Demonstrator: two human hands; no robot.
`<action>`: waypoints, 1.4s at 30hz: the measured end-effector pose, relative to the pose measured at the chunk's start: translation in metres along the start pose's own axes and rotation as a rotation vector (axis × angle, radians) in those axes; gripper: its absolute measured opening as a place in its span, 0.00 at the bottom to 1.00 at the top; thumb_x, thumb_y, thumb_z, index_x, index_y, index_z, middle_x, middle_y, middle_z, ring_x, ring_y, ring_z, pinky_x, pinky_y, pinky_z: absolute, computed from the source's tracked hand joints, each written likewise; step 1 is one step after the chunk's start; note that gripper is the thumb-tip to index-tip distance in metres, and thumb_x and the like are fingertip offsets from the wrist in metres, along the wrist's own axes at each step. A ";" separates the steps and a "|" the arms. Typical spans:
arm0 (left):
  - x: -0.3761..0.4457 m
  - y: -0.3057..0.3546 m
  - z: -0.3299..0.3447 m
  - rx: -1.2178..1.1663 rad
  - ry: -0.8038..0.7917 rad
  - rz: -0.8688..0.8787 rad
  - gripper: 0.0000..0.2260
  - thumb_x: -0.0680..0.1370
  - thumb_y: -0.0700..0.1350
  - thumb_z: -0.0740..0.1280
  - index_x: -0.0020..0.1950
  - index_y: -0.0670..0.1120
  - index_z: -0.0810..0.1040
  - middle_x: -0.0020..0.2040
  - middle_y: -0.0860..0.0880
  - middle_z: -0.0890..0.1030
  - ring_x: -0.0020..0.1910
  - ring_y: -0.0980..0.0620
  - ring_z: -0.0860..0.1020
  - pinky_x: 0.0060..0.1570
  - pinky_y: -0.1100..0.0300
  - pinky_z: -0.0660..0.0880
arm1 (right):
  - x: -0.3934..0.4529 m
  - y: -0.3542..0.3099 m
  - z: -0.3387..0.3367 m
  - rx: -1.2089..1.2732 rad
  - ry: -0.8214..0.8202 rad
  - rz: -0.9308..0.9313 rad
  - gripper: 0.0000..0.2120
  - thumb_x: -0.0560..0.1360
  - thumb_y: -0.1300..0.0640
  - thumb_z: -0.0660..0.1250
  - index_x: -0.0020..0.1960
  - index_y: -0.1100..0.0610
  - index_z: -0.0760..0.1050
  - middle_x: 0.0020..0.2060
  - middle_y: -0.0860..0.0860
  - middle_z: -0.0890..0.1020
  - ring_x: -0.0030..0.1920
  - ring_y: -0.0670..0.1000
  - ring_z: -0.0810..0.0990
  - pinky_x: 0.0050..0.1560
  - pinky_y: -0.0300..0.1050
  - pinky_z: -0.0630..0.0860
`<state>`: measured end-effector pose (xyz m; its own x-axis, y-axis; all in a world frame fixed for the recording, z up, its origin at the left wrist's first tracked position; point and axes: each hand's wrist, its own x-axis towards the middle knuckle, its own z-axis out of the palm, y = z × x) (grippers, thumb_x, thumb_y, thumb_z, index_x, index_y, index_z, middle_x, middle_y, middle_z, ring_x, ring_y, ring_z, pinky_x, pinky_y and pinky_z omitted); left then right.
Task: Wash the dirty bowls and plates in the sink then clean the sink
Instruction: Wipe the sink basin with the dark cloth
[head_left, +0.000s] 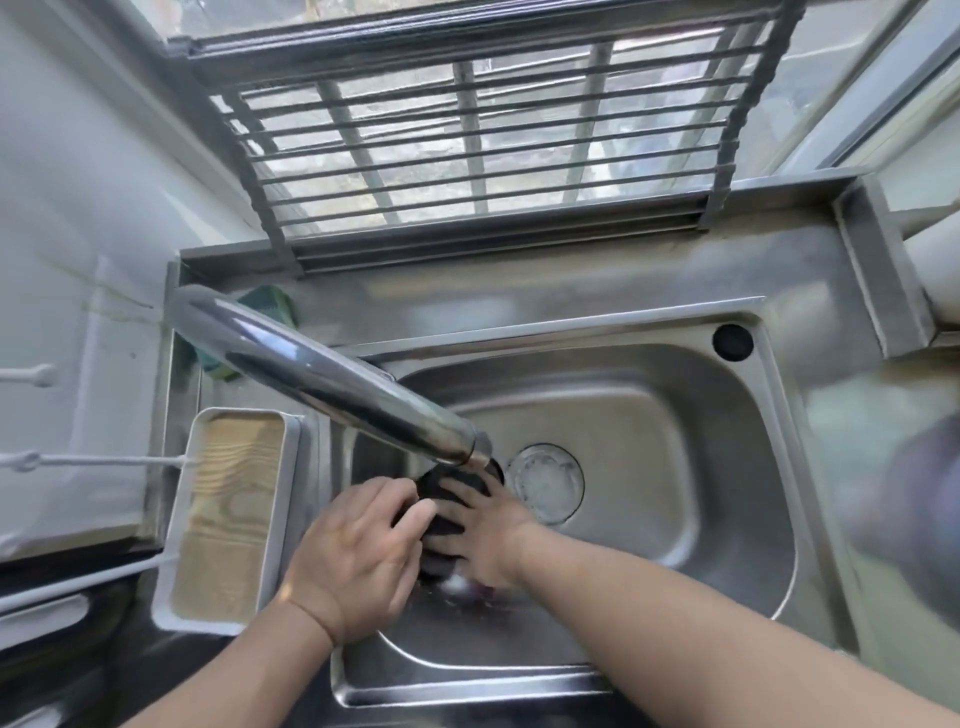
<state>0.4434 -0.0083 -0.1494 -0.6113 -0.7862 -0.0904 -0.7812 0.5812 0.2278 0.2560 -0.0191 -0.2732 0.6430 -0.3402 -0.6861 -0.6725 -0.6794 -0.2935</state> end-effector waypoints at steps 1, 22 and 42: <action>0.000 0.000 0.000 0.004 -0.009 -0.002 0.12 0.74 0.44 0.68 0.56 0.44 0.82 0.51 0.45 0.77 0.46 0.42 0.76 0.45 0.48 0.75 | 0.003 0.011 -0.009 -0.041 0.023 0.044 0.28 0.84 0.35 0.48 0.82 0.33 0.47 0.84 0.44 0.39 0.83 0.57 0.35 0.77 0.72 0.35; 0.004 -0.001 -0.004 -0.022 -0.036 -0.036 0.17 0.72 0.46 0.68 0.60 0.46 0.81 0.52 0.45 0.77 0.46 0.42 0.76 0.45 0.49 0.75 | -0.115 0.023 0.014 0.480 -0.462 0.176 0.24 0.80 0.43 0.42 0.73 0.25 0.52 0.84 0.41 0.46 0.83 0.63 0.45 0.67 0.78 0.47; -0.001 -0.003 0.001 -0.049 -0.045 -0.060 0.14 0.72 0.44 0.65 0.55 0.42 0.81 0.54 0.44 0.77 0.48 0.40 0.77 0.49 0.46 0.77 | -0.015 0.003 -0.114 2.599 0.169 0.454 0.15 0.87 0.63 0.52 0.45 0.64 0.71 0.29 0.57 0.80 0.39 0.54 0.75 0.26 0.42 0.78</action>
<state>0.4462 -0.0095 -0.1509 -0.5697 -0.8083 -0.1489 -0.8101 0.5216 0.2677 0.2861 -0.0898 -0.1882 0.3630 -0.2682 -0.8924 0.4290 0.8983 -0.0955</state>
